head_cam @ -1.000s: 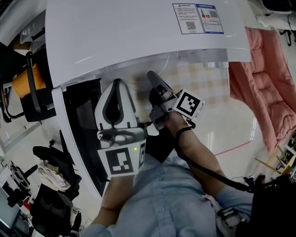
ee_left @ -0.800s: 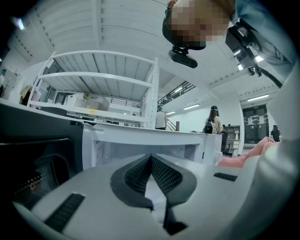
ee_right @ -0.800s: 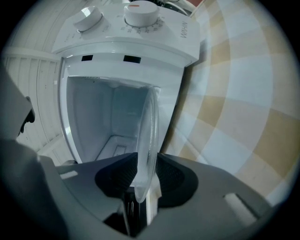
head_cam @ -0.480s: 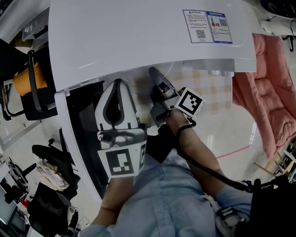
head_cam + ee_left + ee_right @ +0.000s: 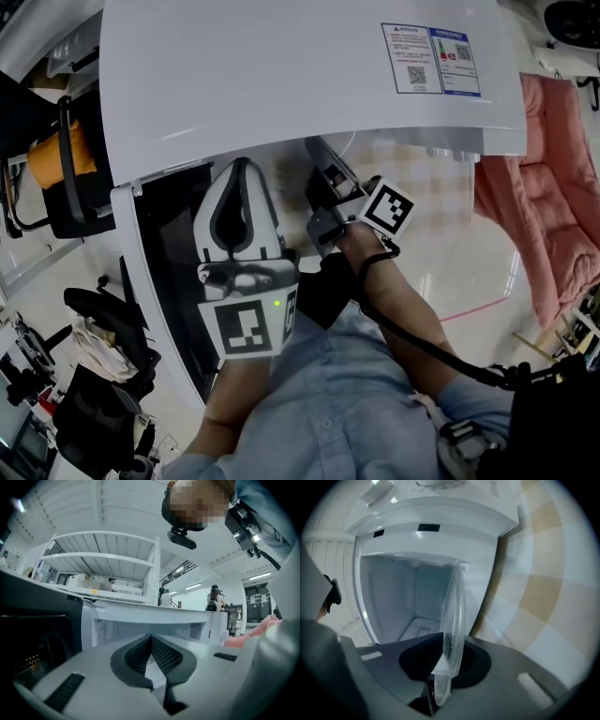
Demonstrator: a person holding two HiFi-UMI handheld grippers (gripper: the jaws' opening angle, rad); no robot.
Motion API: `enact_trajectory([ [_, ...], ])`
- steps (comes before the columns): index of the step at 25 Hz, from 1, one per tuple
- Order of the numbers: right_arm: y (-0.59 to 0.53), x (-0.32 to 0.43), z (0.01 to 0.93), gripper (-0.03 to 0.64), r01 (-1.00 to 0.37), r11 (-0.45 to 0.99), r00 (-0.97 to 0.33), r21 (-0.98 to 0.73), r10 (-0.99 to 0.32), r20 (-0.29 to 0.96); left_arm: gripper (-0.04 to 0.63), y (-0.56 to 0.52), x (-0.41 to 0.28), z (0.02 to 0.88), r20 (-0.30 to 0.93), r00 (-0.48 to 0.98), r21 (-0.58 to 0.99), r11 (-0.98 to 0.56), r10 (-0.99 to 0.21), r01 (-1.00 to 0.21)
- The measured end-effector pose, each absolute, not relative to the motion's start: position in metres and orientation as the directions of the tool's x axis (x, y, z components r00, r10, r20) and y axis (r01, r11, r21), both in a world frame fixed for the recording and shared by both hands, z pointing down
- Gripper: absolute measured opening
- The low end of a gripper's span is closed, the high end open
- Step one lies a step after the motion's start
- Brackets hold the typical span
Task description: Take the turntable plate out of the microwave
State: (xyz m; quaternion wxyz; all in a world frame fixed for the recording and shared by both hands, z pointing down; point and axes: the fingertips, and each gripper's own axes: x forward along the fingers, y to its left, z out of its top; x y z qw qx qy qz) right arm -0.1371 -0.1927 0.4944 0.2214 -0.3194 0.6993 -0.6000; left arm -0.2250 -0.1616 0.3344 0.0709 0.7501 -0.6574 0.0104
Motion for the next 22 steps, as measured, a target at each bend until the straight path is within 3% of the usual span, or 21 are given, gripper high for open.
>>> enact_trajectory([
  [13,-0.162,-0.130,0.496,0.047,-0.170,0.063,-0.704,-0.983,-0.706,0.077,0.008,-0.146,-0.210,0.331,0.118,0.164,0.099,-0.152,-0.979,-0.983],
  [16,-0.168,-0.131,0.496,0.108,-0.157,0.073,-0.705,-0.985,-0.707,0.060,0.008,-0.146,-0.212,0.332,0.117,0.160,0.096,-0.149,-0.980,-0.984],
  [22,-0.179,-0.136,0.500,0.110,-0.132,0.058,-0.706,-0.990,-0.706,0.053,0.008,-0.151,-0.224,0.331,0.109,0.136,0.087,-0.127,-0.985,-0.988],
])
